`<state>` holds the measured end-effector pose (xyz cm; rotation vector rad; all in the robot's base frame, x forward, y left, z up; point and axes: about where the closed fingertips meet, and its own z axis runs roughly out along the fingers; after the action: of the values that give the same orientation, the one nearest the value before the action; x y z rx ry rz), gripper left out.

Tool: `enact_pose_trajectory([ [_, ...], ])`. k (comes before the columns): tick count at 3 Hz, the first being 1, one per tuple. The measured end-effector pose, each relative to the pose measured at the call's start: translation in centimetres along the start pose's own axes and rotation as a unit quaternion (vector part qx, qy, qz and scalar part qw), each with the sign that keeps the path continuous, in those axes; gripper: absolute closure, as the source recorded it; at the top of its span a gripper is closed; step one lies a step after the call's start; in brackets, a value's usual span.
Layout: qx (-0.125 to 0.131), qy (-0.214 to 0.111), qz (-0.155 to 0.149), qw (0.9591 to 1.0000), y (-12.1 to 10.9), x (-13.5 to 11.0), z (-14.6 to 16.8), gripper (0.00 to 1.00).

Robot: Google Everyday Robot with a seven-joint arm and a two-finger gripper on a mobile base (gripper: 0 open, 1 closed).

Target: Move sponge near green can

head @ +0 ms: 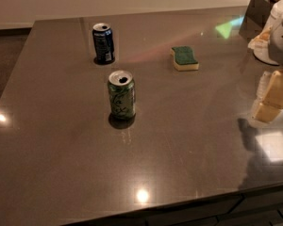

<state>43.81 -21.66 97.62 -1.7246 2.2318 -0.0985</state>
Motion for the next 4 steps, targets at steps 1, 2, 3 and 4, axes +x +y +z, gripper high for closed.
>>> enact_pose_trajectory([
  [1, 0.002, -0.003, 0.003, 1.0000, -0.4, -0.3, 0.2, 0.00],
  [2, 0.010, -0.013, 0.015, 0.9997, -1.9, -1.7, 1.2, 0.00],
  [3, 0.015, -0.018, 0.044, 0.9987, -4.5, -3.2, 3.7, 0.00],
  [4, 0.019, -0.025, 0.090, 0.9954, -7.5, -4.9, 6.9, 0.00],
])
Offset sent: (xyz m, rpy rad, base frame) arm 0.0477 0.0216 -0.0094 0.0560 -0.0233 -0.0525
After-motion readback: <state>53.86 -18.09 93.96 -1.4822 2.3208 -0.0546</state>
